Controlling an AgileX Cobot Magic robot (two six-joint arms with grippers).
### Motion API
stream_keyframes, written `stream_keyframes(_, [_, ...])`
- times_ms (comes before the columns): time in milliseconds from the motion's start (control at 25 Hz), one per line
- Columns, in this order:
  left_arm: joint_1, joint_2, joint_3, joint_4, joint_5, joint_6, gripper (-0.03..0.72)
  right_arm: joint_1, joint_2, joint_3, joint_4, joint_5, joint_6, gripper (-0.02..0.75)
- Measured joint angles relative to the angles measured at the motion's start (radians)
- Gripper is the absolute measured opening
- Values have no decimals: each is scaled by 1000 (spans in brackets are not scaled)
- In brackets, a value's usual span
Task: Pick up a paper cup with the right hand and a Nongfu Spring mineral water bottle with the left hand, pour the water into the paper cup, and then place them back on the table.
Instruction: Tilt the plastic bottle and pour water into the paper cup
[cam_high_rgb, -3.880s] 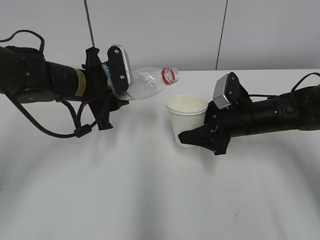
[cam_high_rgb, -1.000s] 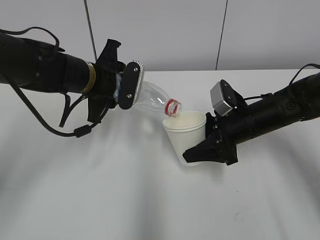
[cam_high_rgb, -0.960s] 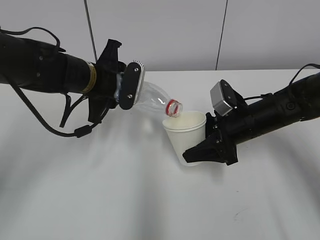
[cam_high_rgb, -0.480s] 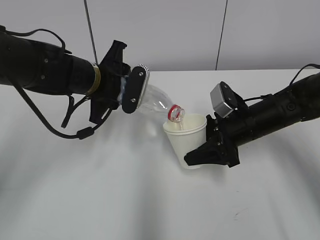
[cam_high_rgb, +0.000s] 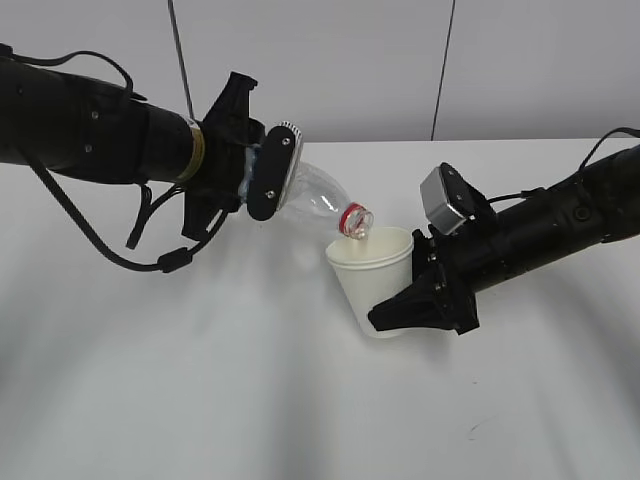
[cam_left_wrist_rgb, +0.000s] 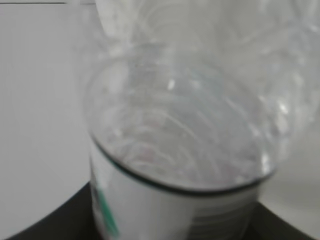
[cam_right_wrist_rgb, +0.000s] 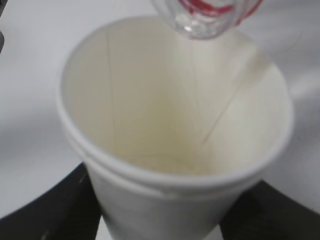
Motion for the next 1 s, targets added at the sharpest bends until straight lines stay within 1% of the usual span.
stream_keyframes(160, [0, 0, 0, 4, 0, 0, 341, 0, 0, 0, 0, 0, 4, 459])
stream_keyframes(400, [0, 0, 0, 41, 0, 0, 341, 0, 0, 0, 0, 0, 10, 459])
stream_keyframes(1000, [0, 0, 0, 48, 0, 0, 341, 0, 0, 0, 0, 0, 14, 459])
